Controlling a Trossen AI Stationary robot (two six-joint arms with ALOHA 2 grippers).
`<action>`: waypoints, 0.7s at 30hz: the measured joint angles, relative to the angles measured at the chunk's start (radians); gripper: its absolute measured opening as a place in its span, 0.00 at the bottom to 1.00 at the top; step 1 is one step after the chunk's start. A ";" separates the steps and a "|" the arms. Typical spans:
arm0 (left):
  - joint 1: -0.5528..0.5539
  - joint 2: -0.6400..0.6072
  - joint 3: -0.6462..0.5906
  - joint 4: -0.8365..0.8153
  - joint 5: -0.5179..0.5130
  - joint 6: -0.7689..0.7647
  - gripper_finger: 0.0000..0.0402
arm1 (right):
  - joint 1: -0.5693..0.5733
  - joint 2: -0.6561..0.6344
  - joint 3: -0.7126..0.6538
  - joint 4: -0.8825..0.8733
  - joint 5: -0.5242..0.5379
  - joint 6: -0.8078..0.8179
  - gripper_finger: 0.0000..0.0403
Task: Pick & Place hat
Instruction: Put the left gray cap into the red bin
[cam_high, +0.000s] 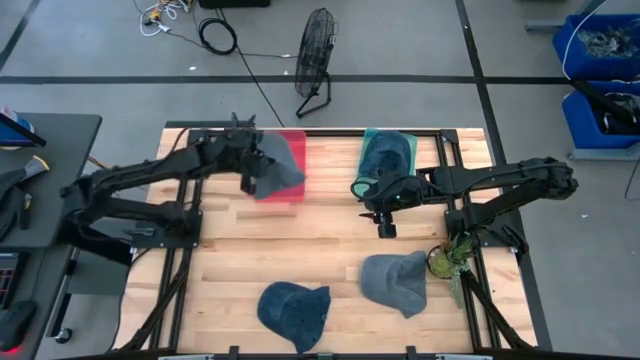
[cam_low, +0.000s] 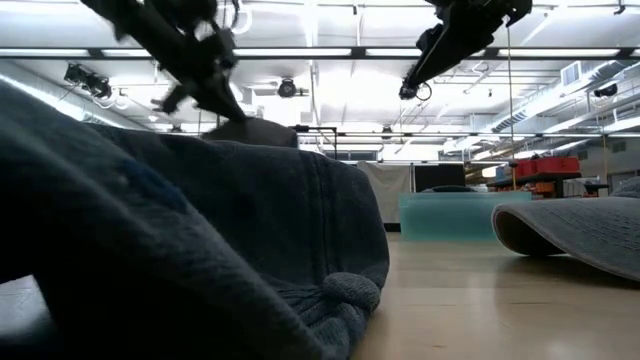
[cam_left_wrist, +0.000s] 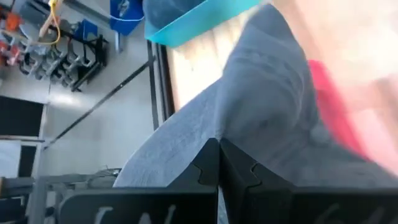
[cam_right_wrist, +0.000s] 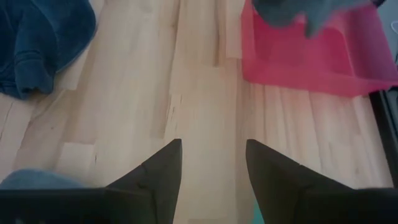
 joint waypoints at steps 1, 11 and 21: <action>0.025 0.033 0.000 0.040 0.029 0.028 0.01 | 0.000 0.000 0.000 0.001 0.000 -0.009 0.45; 0.155 0.253 0.000 0.128 0.076 0.355 0.01 | 0.000 0.000 0.000 0.003 -0.001 0.022 0.45; 0.173 0.220 0.000 0.110 0.064 0.612 0.01 | 0.000 0.000 -0.089 0.053 -0.001 -0.039 0.45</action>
